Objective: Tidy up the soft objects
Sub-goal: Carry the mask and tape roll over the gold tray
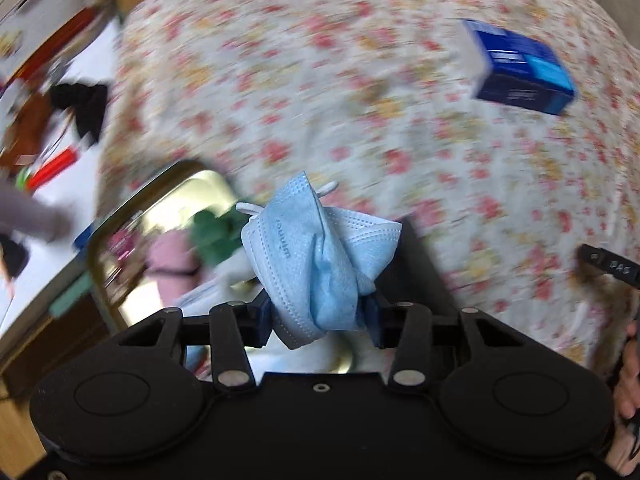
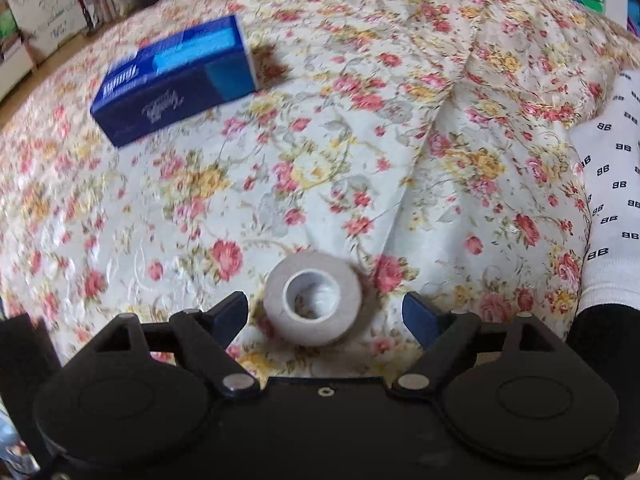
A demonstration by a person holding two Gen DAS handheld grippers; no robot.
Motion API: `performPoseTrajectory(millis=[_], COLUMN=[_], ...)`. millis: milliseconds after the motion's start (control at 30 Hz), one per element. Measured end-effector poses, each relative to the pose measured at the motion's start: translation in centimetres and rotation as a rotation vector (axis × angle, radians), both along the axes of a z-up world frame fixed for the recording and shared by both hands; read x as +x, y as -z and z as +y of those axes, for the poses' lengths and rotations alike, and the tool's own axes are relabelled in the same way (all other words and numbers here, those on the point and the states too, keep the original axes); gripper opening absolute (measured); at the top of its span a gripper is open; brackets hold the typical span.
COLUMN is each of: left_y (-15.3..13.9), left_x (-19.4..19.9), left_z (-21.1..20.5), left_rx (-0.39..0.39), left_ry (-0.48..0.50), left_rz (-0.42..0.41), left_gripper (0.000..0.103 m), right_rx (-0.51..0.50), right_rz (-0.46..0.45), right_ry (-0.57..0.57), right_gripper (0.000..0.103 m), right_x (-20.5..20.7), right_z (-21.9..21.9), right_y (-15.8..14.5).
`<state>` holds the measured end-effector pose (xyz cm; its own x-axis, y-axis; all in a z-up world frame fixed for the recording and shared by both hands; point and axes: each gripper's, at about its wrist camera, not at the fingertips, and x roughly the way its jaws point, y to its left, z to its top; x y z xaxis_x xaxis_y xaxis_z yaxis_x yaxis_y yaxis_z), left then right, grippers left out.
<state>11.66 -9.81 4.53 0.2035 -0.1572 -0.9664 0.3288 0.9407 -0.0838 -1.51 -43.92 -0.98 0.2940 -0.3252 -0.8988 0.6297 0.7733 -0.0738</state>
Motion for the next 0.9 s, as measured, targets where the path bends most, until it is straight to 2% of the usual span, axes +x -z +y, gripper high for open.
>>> performPoseTrajectory(millis=[33, 67, 100, 133, 200, 333, 500, 700, 833, 900], left_y=[0.4, 0.9, 1.4, 1.8, 2.6, 3.6, 4.2, 4.6, 5.0, 5.5], left_x=[-0.1, 0.0, 0.1, 0.1, 0.3, 0.7, 1.6, 3.3, 4.0, 3.9], left_z=[1.2, 2.3, 3.3, 4.3, 5.9, 8.5, 11.6, 14.4, 15.3, 15.2], left_rx=[0.003, 0.005, 0.001, -0.004, -0.011, 0.003, 0.01, 0.009, 0.037, 0.046], left_ry=[-0.023, -0.046, -0.07, -0.094, -0.131, -0.191, -0.248, -0.307, -0.318, -0.292], left_rz=[0.004, 0.011, 0.019, 0.028, 0.041, 0.034, 0.017, 0.022, 0.023, 0.033], left_gripper=[0.045, 0.045, 0.045, 0.045, 0.045, 0.045, 0.045, 0.045, 0.045, 0.045], right_rx=[-0.003, -0.014, -0.017, -0.012, -0.03, -0.004, -0.038, -0.012, 0.041, 0.07], right_rz=[0.013, 0.011, 0.01, 0.005, 0.019, 0.028, -0.005, -0.085, -0.111, -0.11], right_ry=[-0.001, 0.0, -0.006, -0.015, -0.013, -0.016, -0.062, -0.232, -0.373, -0.438], right_gripper=[0.075, 0.076, 0.071, 0.057, 0.046, 0.046, 0.046, 0.046, 0.046, 0.046], right_x=[0.1, 0.1, 0.1, 0.1, 0.2, 0.4, 0.3, 0.7, 1.5, 2.0], right_z=[0.2, 0.5, 0.7, 1.0, 1.5, 2.0, 5.2, 12.0, 16.9, 19.2], right_y=[0.3, 0.4, 0.3, 0.1, -0.5, -1.1, -3.6, -7.5, -8.6, -8.6])
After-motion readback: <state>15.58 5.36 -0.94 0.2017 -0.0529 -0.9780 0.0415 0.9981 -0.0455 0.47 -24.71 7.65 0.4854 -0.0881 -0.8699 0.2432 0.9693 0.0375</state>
